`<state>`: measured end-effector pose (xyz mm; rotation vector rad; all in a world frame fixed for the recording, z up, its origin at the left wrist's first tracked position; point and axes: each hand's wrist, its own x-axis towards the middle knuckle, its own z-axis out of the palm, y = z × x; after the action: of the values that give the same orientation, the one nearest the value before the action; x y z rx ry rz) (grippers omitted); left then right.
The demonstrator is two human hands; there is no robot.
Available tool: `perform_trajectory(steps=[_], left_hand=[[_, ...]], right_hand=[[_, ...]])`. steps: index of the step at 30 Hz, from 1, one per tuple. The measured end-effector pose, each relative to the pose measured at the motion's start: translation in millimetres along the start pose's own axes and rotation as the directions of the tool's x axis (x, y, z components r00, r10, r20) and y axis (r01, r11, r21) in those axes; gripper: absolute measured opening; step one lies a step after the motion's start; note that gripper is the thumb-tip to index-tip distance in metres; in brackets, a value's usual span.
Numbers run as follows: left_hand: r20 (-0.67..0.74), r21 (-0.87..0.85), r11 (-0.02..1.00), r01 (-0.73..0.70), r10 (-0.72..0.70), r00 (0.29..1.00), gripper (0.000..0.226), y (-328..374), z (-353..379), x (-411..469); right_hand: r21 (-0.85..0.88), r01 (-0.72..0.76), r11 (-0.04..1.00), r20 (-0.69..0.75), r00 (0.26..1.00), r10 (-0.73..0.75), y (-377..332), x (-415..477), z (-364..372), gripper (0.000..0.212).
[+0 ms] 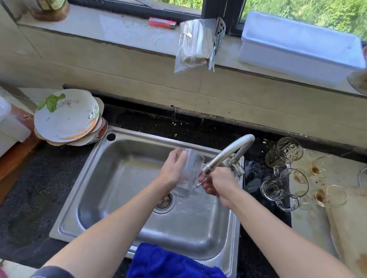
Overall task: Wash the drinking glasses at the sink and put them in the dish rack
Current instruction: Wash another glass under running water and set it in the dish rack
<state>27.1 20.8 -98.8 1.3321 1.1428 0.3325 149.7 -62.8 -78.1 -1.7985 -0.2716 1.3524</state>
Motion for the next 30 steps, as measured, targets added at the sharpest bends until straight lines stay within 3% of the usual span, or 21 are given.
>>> perform_trajectory(steps=[4, 8, 10, 12, 14, 15, 17, 20, 25, 28, 30], left_hand=[[0.004, 0.225, 0.972, -0.06, 0.06, 0.998, 0.054, -7, 2, 4], [-0.001, 0.034, 0.999, 0.023, -0.023, 1.0, 0.038, -1, 5, 12], [0.005, -0.074, 0.992, 0.104, -0.104, 0.995, 0.044, 5, 6, 13], [0.069, -0.249, 0.942, 0.227, -0.216, 0.974, 0.062, 3, 6, 16], [0.045, -0.361, 0.895, 0.26, -0.262, 0.964, 0.061, 0, 7, 16], [0.022, -0.382, 0.887, 0.261, -0.274, 0.962, 0.06, -2, 8, 16], [0.008, -0.393, 0.881, 0.264, -0.284, 0.959, 0.067, -6, 11, 13], [-0.08, -0.356, 0.905, 0.235, -0.28, 0.957, 0.048, -11, 11, 13], [-0.09, -0.31, 0.919, 0.245, -0.285, 0.954, 0.035, -12, 8, 15], [0.001, -0.272, 0.932, 0.241, -0.25, 0.968, 0.044, -15, 20, 8], [-0.012, -0.282, 0.933, 0.222, -0.235, 0.972, 0.051, -13, 24, 7]], right_hand=[[-0.049, 0.009, 0.999, -0.024, 1.0, -0.011, 15, -5, 4, 0.025], [0.008, -0.003, 1.0, -0.052, 0.999, 0.003, 8, 0, -5, 0.023], [0.031, 0.041, 0.999, -0.111, 0.993, -0.037, 4, 5, -4, 0.027], [-0.11, 0.123, 0.986, -0.14, 0.981, -0.138, 6, 2, 6, 0.023], [-0.292, 0.181, 0.939, -0.119, 0.968, -0.223, 13, -4, 19, 0.011], [-0.335, 0.184, 0.924, -0.12, 0.964, -0.236, 15, -5, 22, 0.016], [-0.35, 0.208, 0.913, -0.157, 0.948, -0.276, 16, 4, 20, 0.022], [-0.477, 0.192, 0.857, -0.195, 0.928, -0.317, 11, 18, 14, 0.021], [-0.566, 0.175, 0.806, -0.104, 0.954, -0.28, 32, 13, 26, 0.041], [-0.438, 0.024, 0.898, -0.201, 0.972, -0.124, 13, 33, 5, 0.032], [-0.455, 0.056, 0.889, -0.218, 0.961, -0.172, 11, 33, 4, 0.034]])
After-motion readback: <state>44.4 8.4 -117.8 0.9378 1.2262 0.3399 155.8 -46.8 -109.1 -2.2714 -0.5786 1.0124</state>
